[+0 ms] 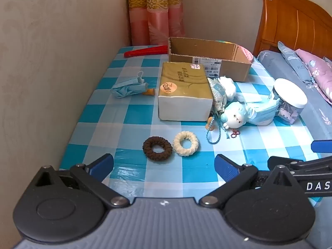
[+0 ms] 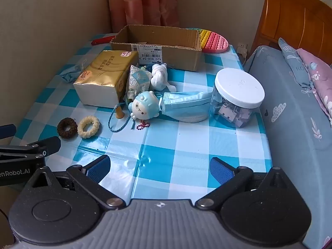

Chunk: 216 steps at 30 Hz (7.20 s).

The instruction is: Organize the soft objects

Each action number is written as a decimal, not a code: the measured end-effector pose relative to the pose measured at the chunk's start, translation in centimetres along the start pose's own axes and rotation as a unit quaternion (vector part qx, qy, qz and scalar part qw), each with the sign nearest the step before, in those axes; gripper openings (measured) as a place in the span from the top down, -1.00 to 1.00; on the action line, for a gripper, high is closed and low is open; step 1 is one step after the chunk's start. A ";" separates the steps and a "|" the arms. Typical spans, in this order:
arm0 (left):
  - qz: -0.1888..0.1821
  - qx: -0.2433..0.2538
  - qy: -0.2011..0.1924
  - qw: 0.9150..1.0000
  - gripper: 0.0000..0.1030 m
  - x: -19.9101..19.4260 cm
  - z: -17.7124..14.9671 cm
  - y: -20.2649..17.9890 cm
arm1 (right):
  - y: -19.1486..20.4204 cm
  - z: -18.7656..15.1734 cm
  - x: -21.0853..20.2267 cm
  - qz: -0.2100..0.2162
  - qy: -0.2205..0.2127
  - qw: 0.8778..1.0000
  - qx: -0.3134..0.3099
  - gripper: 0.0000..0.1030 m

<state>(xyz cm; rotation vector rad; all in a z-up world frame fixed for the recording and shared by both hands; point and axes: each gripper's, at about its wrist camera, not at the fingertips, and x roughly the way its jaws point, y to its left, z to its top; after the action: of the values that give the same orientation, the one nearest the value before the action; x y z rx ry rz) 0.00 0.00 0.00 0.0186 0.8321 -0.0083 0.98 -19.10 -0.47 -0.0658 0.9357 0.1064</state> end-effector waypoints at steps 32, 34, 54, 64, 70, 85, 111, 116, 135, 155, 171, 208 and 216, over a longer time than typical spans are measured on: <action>-0.003 -0.004 -0.003 1.000 -0.99 -0.3 0.2 0.1 | -0.1 0.2 -0.3 0.002 -0.005 1.000 -0.005 -1.00; -0.003 -0.004 -0.004 1.000 -0.99 -0.3 0.2 0.2 | -0.1 0.2 -0.4 0.003 -0.005 1.000 -0.006 -1.00; -0.004 -0.004 -0.010 1.000 -0.99 -0.5 0.7 0.1 | 0.1 0.2 -0.5 0.004 -0.010 1.000 -0.008 -1.00; -0.004 -0.004 -0.011 1.000 -0.99 -0.6 0.6 0.0 | 0.2 0.3 -0.6 0.005 -0.012 1.000 -0.009 -1.00; -0.005 -0.003 -0.011 1.000 -0.99 -0.6 0.7 -0.1 | 0.1 0.2 -0.5 0.006 -0.015 1.000 -0.010 -1.00; -0.013 0.012 -0.013 1.000 -0.99 0.2 0.7 0.0 | 0.5 0.5 -0.2 0.002 -0.030 0.998 -0.048 -1.00; -0.037 0.032 0.026 0.998 -0.99 6.9 -1.6 1.9 | -0.2 -0.1 5.1 0.093 -0.032 0.986 -0.132 -1.00; -0.042 0.029 0.035 0.998 -0.99 8.1 -1.5 2.2 | -0.4 -0.5 6.6 0.101 -0.015 0.985 -0.137 -1.00; -0.066 0.056 0.003 0.996 -0.92 8.8 -1.5 2.6 | -0.2 -1.1 8.1 0.123 -0.013 0.979 -0.163 -1.00; -0.061 0.077 -0.031 0.995 0.20 8.2 -0.7 3.1 | 1.4 -0.7 7.1 0.152 -0.047 0.966 -0.205 -0.88; -0.044 0.028 -0.029 0.998 0.20 7.7 -0.8 5.9 | 8.5 2.3 9.9 0.186 -0.060 0.932 -0.304 -0.31; -0.094 0.104 -0.074 0.987 0.21 2.3 5.0 2.2 | 1.0 4.7 2.7 0.169 -0.115 0.954 -0.220 0.10; -0.112 0.153 -0.106 0.976 0.21 3.4 11.1 -2.0 | -1.6 7.0 1.9 0.143 -0.144 0.958 -0.203 0.10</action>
<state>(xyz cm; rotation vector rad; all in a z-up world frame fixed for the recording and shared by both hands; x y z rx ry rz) 10.48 -2.27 4.99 0.2112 0.6103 -0.3455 7.90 -19.87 2.13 -0.2886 0.6157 0.5642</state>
